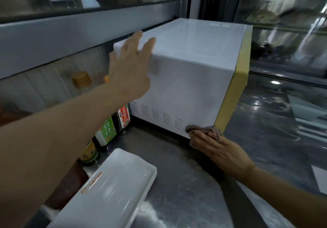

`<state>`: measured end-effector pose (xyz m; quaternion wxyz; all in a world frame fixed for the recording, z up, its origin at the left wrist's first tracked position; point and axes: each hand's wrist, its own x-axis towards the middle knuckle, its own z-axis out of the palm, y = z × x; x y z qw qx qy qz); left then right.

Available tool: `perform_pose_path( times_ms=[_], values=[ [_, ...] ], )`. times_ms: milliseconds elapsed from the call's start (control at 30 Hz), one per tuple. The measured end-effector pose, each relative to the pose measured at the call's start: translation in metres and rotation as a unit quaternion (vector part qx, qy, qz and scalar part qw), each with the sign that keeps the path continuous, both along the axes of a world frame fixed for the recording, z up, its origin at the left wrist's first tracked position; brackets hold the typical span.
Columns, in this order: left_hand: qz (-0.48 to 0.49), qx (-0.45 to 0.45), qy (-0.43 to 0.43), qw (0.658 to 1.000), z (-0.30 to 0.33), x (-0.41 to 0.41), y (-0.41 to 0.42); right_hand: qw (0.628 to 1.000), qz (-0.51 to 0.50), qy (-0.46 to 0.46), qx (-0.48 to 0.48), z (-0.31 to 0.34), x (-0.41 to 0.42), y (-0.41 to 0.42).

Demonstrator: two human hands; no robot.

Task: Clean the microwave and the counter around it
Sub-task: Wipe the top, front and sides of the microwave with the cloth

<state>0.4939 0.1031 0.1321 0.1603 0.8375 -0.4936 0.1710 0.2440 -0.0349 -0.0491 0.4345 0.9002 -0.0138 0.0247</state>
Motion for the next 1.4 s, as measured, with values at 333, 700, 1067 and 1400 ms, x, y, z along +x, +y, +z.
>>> perform_pose_path(
  times_ms=[333, 700, 1067, 1400],
  values=[
    [-0.089, -0.006, -0.032, 0.996, -0.014, -0.061, -0.026, 1.000, -0.009, 0.006, 0.017, -0.010, 0.043, 0.009],
    [-0.083, 0.014, 0.019, 0.996, -0.009, -0.065, -0.025, 0.994, 0.021, -0.056, 0.094, 0.021, -0.027, -0.004],
    [-0.088, 0.086, 0.056, 0.991, 0.002, -0.063, -0.021, 0.694, -0.069, -0.537, 0.474, 0.115, -0.040, 0.040],
    [-0.099, 0.083, 0.038, 0.991, 0.000, -0.057, -0.023, 0.677, -0.125, -0.581, 0.434, 0.149, 0.041, 0.038]
  ],
)
